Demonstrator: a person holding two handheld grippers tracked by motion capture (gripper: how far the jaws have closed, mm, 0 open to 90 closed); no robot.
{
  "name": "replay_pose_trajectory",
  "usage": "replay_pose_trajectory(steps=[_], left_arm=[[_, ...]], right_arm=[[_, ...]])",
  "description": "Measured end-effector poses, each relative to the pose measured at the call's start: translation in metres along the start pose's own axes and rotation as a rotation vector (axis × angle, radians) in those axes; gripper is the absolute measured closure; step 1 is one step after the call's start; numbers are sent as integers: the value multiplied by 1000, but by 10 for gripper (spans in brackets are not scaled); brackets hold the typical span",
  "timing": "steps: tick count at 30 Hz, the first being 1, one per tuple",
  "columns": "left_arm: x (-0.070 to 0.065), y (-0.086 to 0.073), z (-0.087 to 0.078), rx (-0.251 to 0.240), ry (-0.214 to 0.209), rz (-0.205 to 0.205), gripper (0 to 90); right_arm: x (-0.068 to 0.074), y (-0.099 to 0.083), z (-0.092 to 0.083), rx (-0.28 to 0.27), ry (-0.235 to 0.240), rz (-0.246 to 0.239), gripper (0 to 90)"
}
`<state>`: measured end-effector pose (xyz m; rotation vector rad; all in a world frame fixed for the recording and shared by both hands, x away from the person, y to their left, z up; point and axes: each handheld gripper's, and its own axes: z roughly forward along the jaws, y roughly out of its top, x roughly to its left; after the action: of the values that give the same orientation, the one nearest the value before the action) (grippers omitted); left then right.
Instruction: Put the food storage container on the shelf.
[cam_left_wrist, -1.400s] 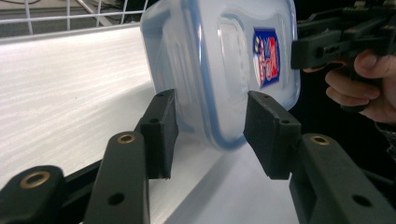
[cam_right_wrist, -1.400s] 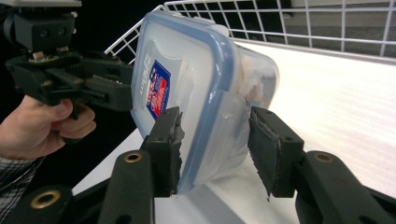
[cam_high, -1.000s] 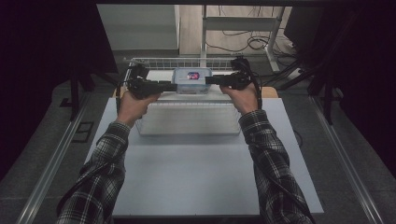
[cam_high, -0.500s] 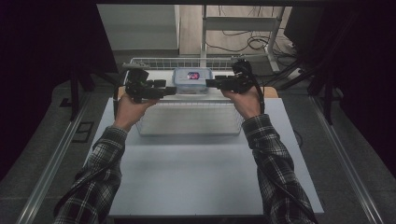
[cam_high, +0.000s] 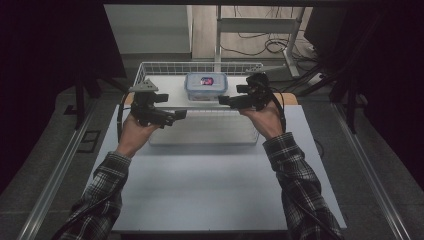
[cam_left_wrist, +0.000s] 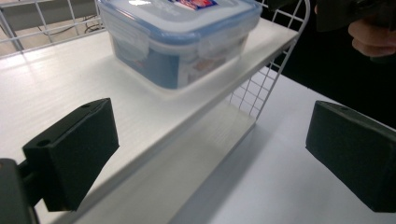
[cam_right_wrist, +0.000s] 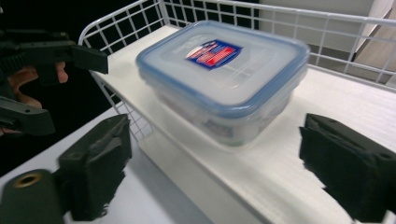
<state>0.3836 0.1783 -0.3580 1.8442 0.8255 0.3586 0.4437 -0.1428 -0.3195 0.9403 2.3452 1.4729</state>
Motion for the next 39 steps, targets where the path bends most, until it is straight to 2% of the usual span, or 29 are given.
replay_pose_trajectory(steps=[1, 5, 11, 14, 21, 24, 28, 39], left_arm=[[-1, -2, -2, -1, -2, 1, 16], [-6, -9, -8, -12, 1, 13, 12], [-16, -24, -18, -11, 4, 33, 12], [-17, -32, -20, -11, 1, 28, 10], [-22, -49, -20, -4, -2, 29, 11], [-26, -53, -20, -12, -24, 23, 11], [-32, -59, -21, -2, -30, 11, 17], [-49, -78, -19, 7, -4, 57, 12]], right_arm=[[5, -3, 0, 4, -15, -23, 49], [11, -7, 0, 10, -26, -45, 29], [18, -16, -3, -16, -24, -52, 11], [24, -20, -5, -22, -28, -68, 11], [38, -34, -6, -21, -43, -114, 0], [43, -41, -6, -13, -49, -131, 0], [50, -50, -10, -21, -62, -147, 0], [62, -76, -19, -21, -61, -162, 0]])
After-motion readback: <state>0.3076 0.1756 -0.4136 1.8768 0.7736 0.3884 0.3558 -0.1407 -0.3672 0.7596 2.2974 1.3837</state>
